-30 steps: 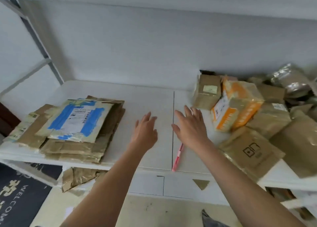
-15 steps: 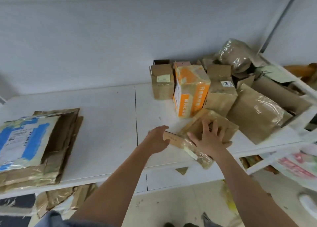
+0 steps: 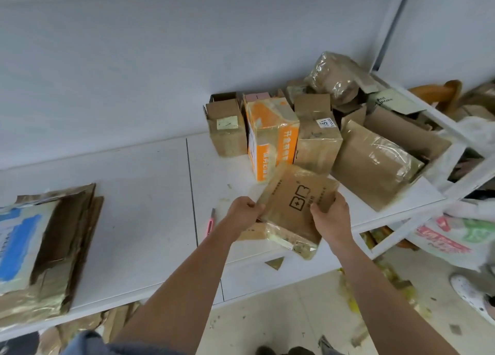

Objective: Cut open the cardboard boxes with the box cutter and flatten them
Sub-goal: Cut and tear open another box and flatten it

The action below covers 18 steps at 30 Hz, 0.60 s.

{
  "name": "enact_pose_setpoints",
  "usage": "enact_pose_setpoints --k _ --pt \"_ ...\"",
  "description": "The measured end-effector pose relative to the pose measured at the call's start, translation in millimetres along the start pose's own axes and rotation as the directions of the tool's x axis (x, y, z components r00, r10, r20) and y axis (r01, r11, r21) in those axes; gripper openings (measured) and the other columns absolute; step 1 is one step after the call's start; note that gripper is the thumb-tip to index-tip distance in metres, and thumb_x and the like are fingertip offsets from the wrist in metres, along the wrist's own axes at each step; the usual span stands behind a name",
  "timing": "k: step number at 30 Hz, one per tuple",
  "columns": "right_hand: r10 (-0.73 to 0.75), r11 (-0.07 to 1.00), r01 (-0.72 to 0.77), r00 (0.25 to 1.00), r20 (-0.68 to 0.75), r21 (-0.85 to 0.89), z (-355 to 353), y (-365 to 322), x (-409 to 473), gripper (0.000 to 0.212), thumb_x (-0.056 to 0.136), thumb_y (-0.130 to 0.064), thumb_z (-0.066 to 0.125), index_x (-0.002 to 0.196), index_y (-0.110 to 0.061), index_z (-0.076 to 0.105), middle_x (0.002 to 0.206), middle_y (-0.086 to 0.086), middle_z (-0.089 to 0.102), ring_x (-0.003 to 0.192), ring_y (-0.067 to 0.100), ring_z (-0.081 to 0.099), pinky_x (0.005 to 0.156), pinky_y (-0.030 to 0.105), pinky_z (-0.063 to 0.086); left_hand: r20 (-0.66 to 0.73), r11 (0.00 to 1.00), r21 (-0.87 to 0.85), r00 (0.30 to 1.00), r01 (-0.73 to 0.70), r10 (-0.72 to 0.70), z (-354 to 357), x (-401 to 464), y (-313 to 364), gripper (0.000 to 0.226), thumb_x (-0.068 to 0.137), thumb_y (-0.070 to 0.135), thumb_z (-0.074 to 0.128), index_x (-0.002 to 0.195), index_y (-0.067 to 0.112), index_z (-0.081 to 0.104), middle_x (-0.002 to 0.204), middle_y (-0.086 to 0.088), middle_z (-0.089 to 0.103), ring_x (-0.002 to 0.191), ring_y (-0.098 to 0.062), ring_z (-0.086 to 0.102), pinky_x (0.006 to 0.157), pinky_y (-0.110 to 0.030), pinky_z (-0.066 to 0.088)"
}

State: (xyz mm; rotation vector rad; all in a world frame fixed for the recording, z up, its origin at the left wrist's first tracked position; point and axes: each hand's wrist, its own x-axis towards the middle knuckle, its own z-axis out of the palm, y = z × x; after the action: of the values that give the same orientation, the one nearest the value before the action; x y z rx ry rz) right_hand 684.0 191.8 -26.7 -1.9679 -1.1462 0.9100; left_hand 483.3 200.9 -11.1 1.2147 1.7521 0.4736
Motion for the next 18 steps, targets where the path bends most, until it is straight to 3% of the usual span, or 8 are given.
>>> enact_pose_setpoints --k 2,5,7,9,11,14,15,18 --pt "0.009 0.999 -0.008 1.000 -0.008 0.039 5 -1 0 0.060 0.096 -0.025 0.060 0.148 -0.010 0.035 0.140 0.013 0.044 0.127 0.034 0.048 0.107 0.050 0.042 -0.061 0.995 -0.096 0.998 0.021 -0.027 -5 -1 0 0.019 0.095 0.025 0.060 0.078 0.016 0.058 0.092 -0.007 0.067 0.075 -0.016 0.060 0.057 -0.023 0.043" --pt "0.026 0.991 -0.024 1.000 -0.010 0.129 18 -4 -2 0.046 0.101 -0.032 0.049 0.142 -0.010 0.042 0.133 0.010 0.052 0.114 0.026 0.054 0.094 0.040 0.048 -0.079 0.975 -0.217 0.994 0.051 -0.070 -23 -7 -8 0.017 0.096 0.019 0.058 0.081 0.014 0.055 0.102 -0.017 0.068 0.093 -0.031 0.066 0.083 -0.040 0.053" --pt "0.041 0.972 -0.038 0.999 -0.010 0.232 27 -8 -6 0.034 0.103 -0.032 0.043 0.130 -0.013 0.050 0.124 0.007 0.057 0.098 0.017 0.059 0.079 0.030 0.049 -0.086 0.959 -0.271 0.991 0.076 -0.103 -41 -11 -20 0.013 0.098 0.015 0.056 0.086 0.010 0.057 0.090 -0.017 0.069 0.080 -0.029 0.067 0.078 -0.039 0.054" --pt "0.084 0.945 -0.085 0.996 0.015 0.317 37 -14 -8 0.034 0.103 -0.034 0.042 0.129 -0.014 0.051 0.126 0.008 0.055 0.100 0.018 0.059 0.084 0.034 0.053 -0.088 0.937 -0.333 0.986 0.101 -0.138 -61 -16 -32 0.012 0.100 0.012 0.054 0.090 0.007 0.058 0.080 -0.014 0.066 0.067 -0.023 0.063 0.063 -0.031 0.051" --pt "0.119 0.934 -0.156 0.984 0.131 0.321 48 -21 -10 0.043 0.102 -0.042 0.041 0.139 -0.019 0.045 0.134 0.007 0.050 0.115 0.025 0.054 0.097 0.046 0.049 -0.097 0.909 -0.399 0.980 0.120 -0.172 -80 -20 -44 0.012 0.101 0.013 0.053 0.092 0.006 0.058 0.082 -0.014 0.064 0.068 -0.023 0.062 0.060 -0.031 0.048" --pt "0.112 0.887 -0.291 0.889 0.445 0.358 67 -46 -24 0.049 0.101 -0.054 0.037 0.146 -0.036 0.033 0.129 -0.004 0.051 0.112 0.022 0.057 0.082 0.043 0.052 -0.127 0.842 -0.524 0.966 0.126 -0.224 -103 -27 -59 0.012 0.102 0.013 0.051 0.094 0.006 0.058 0.086 -0.013 0.063 0.073 -0.025 0.061 0.064 -0.033 0.050" --pt "0.081 0.882 -0.305 0.849 0.522 0.359 74 -55 -29 0.049 0.100 -0.057 0.038 0.146 -0.040 0.032 0.127 -0.007 0.053 0.111 0.021 0.060 0.084 0.045 0.053 -0.139 0.818 -0.562 0.960 0.125 -0.242 -109 -29 -65 0.013 0.102 0.013 0.050 0.096 0.006 0.058 0.085 -0.012 0.063 0.074 -0.024 0.061 0.064 -0.033 0.050" --pt "-0.070 0.858 -0.260 0.795 0.602 0.443 97 -77 -38 0.052 0.096 -0.057 0.049 0.144 -0.043 0.034 0.122 -0.014 0.063 0.103 0.016 0.069 0.087 0.047 0.058 -0.179 0.748 -0.649 0.928 0.139 -0.328 -124 -40 -84 0.013 0.102 0.016 0.051 0.094 0.009 0.059 0.086 -0.006 0.063 0.074 -0.020 0.059 0.062 -0.033 0.047"
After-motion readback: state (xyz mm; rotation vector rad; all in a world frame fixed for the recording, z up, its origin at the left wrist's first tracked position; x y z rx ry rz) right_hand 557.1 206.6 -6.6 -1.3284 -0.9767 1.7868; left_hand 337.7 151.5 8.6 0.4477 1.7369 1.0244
